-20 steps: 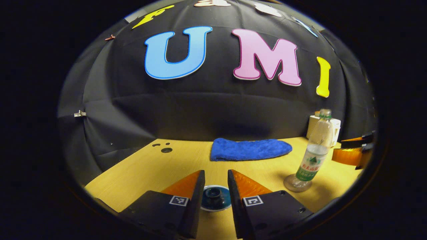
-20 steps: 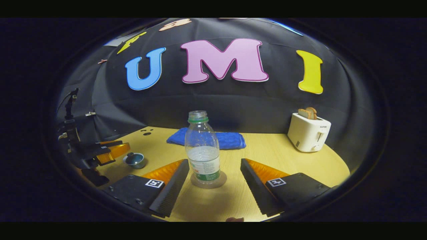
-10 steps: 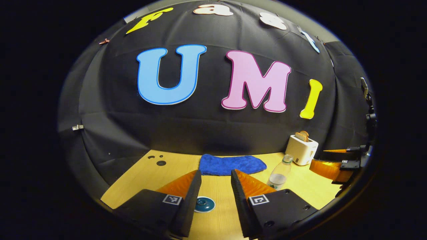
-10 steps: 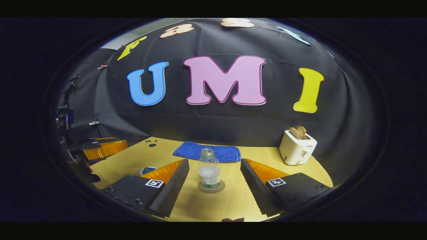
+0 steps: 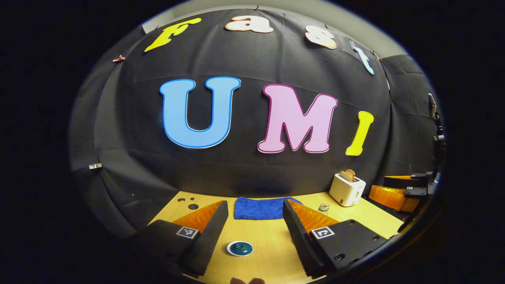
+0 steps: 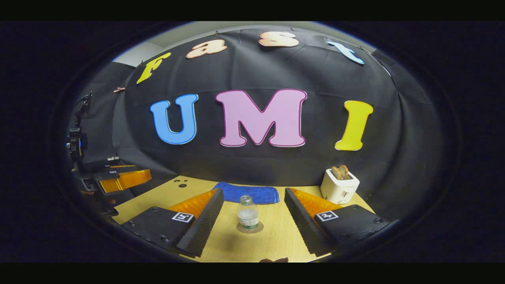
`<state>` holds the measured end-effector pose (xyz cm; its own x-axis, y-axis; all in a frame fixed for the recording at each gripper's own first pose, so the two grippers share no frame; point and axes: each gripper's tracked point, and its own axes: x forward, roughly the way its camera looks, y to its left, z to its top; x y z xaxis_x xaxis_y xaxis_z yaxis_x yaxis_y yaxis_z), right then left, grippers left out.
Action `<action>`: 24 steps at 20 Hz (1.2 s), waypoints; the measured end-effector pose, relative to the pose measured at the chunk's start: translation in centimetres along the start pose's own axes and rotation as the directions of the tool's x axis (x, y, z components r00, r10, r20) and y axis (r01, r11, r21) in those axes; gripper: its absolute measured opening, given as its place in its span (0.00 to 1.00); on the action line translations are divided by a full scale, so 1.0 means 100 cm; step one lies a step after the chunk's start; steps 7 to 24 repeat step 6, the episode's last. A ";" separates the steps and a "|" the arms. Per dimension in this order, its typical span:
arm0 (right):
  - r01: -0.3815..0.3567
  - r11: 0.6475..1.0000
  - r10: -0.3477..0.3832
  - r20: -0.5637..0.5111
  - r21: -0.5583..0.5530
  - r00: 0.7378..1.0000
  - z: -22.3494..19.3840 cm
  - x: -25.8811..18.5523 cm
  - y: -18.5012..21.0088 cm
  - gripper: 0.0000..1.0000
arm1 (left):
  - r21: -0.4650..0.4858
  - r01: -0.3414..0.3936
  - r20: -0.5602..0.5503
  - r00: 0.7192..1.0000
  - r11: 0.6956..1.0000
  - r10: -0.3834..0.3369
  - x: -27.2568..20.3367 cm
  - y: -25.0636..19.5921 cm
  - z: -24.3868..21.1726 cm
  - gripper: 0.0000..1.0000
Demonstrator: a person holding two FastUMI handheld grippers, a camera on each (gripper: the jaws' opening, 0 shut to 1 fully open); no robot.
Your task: Open the teacup lid with one hand, grasp the water bottle and pour water into the teacup with the other hand; after pouring, place the water bottle on the coaster and then close the teacup lid.
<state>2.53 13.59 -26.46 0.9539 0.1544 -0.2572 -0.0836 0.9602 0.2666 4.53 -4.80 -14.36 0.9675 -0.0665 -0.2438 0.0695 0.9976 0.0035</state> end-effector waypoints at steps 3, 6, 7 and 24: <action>0.008 1.000 -0.008 0.021 -0.015 1.000 0.009 -0.011 0.004 0.96 | 0.018 0.010 0.030 0.999 1.000 -0.011 -0.007 0.001 0.011 0.95; 0.033 0.999 -0.032 0.026 -0.015 0.999 0.011 -0.020 0.005 0.96 | 0.039 0.032 0.050 0.998 0.999 -0.034 -0.015 -0.001 0.016 0.95; 0.033 0.999 -0.032 0.026 -0.015 0.999 0.011 -0.020 0.005 0.96 | 0.039 0.032 0.050 0.998 0.999 -0.034 -0.015 -0.001 0.016 0.95; 0.033 0.999 -0.032 0.026 -0.015 0.999 0.011 -0.020 0.005 0.96 | 0.039 0.032 0.050 0.998 0.999 -0.034 -0.015 -0.001 0.016 0.95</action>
